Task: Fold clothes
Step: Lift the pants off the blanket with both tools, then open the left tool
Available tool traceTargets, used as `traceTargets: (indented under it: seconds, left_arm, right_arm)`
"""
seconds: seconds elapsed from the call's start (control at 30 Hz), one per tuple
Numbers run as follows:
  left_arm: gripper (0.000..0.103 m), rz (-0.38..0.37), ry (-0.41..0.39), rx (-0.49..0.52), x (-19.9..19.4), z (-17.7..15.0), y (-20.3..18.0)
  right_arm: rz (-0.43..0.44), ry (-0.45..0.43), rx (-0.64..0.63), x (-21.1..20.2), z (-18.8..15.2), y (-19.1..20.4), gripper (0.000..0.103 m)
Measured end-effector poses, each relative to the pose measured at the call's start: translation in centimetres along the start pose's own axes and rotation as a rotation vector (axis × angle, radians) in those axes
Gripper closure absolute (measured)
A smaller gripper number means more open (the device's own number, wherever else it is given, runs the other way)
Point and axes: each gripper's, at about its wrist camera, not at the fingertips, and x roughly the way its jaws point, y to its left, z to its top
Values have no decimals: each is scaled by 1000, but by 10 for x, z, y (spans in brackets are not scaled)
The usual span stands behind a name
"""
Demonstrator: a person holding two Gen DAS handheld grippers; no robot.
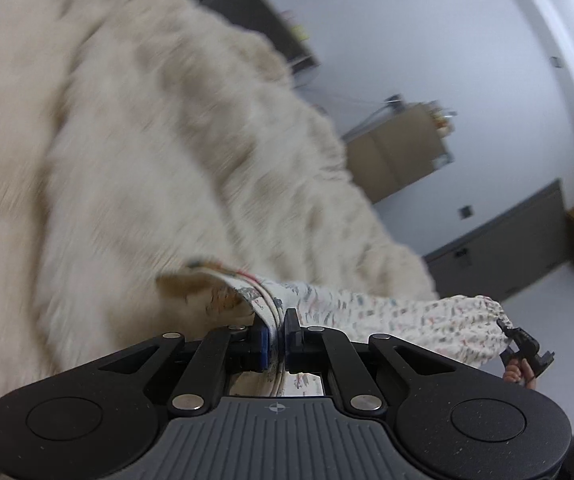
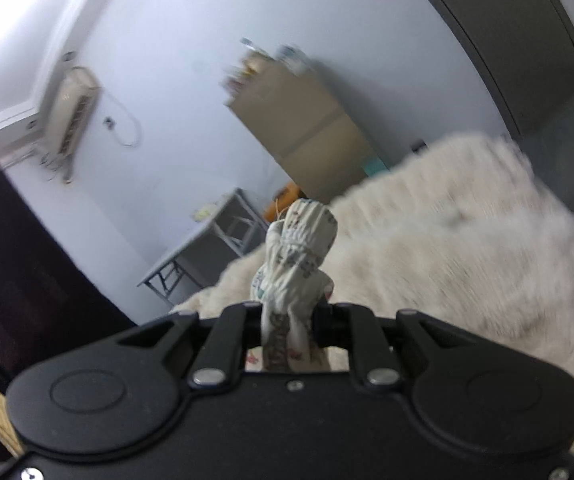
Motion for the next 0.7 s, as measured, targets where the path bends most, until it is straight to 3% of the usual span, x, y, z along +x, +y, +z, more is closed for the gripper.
traceTargets:
  seconds: [0.27, 0.4, 0.47, 0.57, 0.6, 0.7]
  left_arm:
    - [99, -86, 27, 198, -28, 77, -66]
    - [99, -112, 35, 282, -49, 125, -97]
    - [99, -111, 56, 310, -51, 137, -104]
    - [99, -84, 154, 323, -27, 138, -102]
    - [99, -74, 183, 326, -18, 136, -99]
    - [98, -18, 270, 291, 28, 113, -73]
  right_arm:
    - [46, -164, -85, -119, 43, 82, 92]
    - [53, -244, -49, -217, 57, 96, 92]
    - [45, -291, -48, -262, 46, 97, 92]
    - [17, -328, 12, -333, 7, 70, 92]
    - [20, -320, 81, -361, -20, 47, 91]
    - [-51, -290, 159, -394, -85, -5, 91]
